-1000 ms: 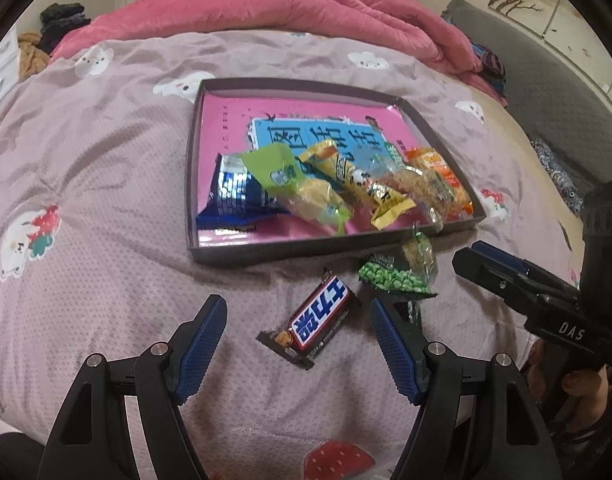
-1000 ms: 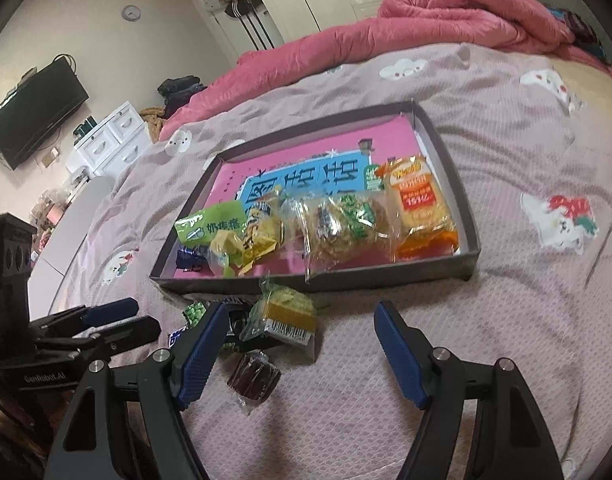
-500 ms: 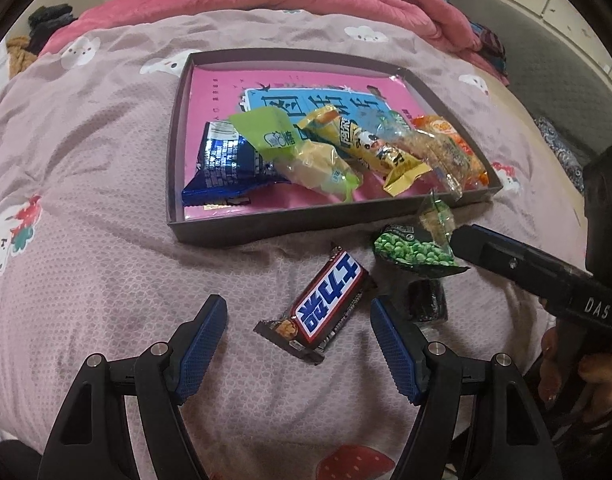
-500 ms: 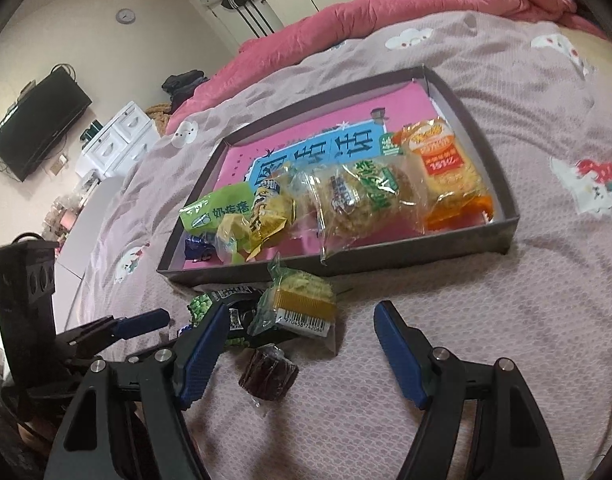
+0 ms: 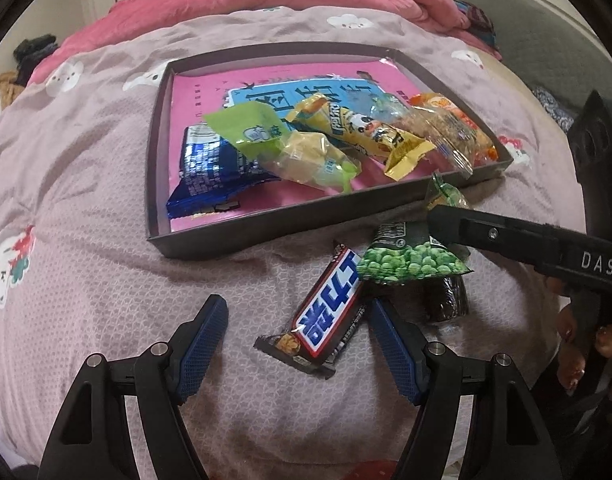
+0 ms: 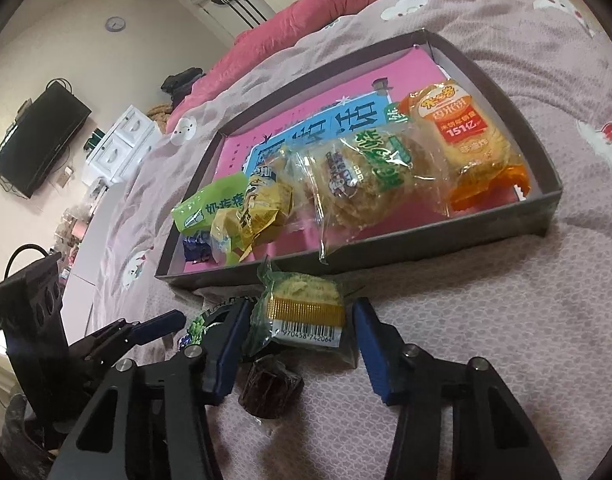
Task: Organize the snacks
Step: 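Grasp the Snickers bar with left gripper while right grasps the yellow-labelled cake bag, then lift the Snickers bar and cake bag and carry both over the tray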
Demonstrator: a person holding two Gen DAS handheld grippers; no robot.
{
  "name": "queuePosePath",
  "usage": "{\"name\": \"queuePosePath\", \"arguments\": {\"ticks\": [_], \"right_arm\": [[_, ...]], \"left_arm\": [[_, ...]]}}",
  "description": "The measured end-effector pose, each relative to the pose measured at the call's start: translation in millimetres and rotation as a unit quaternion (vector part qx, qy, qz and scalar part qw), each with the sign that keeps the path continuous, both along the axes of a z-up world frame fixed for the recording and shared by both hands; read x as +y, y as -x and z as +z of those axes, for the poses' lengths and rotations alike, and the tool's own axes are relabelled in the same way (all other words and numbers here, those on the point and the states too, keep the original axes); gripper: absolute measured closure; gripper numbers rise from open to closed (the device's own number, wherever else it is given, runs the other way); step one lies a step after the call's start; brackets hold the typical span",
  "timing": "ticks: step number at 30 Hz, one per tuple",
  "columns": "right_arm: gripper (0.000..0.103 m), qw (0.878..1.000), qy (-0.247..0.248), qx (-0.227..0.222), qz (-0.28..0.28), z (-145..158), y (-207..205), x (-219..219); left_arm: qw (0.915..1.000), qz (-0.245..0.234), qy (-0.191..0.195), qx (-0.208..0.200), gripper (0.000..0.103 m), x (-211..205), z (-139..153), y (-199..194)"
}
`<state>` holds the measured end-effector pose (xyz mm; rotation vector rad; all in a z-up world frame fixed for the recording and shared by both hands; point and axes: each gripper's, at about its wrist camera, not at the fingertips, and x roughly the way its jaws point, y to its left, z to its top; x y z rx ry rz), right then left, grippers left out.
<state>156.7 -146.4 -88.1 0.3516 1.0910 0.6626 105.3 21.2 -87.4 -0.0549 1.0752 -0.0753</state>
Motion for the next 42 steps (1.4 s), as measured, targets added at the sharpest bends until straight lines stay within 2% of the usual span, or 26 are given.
{"name": "queuePosePath", "arguments": {"ticks": [5, 10, 13, 17, 19, 27, 31, 36, 42], "right_arm": [[0.059, 1.0, -0.003, -0.006, 0.009, 1.7, 1.4, 3.3], [0.061, 1.0, -0.004, -0.007, 0.012, 3.9, 2.1, 3.9], [0.062, 1.0, -0.005, -0.007, 0.011, 4.5, 2.0, 2.6], [0.062, 1.0, -0.002, -0.01, 0.011, 5.9, 2.9, 1.6], [0.062, 1.0, 0.0, -0.013, 0.013, 7.8, 4.4, 0.9], [0.062, 0.999, 0.006, -0.038, 0.024, 17.2, 10.5, 3.2], [0.062, 0.999, 0.007, -0.046, 0.028, 20.7, 12.7, 2.9], [0.062, 0.998, 0.01, -0.058, 0.031, 24.9, 15.2, 3.7], [0.062, 0.997, 0.009, -0.075, 0.036, 31.9, 18.7, 4.6]], "left_arm": [[0.9999, -0.011, -0.005, -0.002, 0.027, -5.4, -3.2, -4.1], [0.9997, -0.022, 0.006, -0.007, 0.029, -9.9, -4.9, -7.4], [0.9995, -0.029, 0.01, -0.011, 0.04, -11.8, -5.1, -7.7], [0.9992, -0.038, 0.01, -0.011, 0.047, -14.3, -7.5, -7.9], [0.9989, -0.042, 0.017, -0.013, 0.059, -14.7, -6.5, -7.1], [0.9989, -0.04, 0.023, -0.003, 0.072, -12.2, -2.5, -4.9], [0.9988, -0.03, 0.039, 0.002, 0.074, -5.0, 0.3, -3.2], [0.9992, -0.011, 0.039, 0.002, 0.074, 5.9, 3.9, 0.0], [0.9988, 0.016, 0.044, -0.016, 0.074, 23.2, 18.5, 4.6]]}}
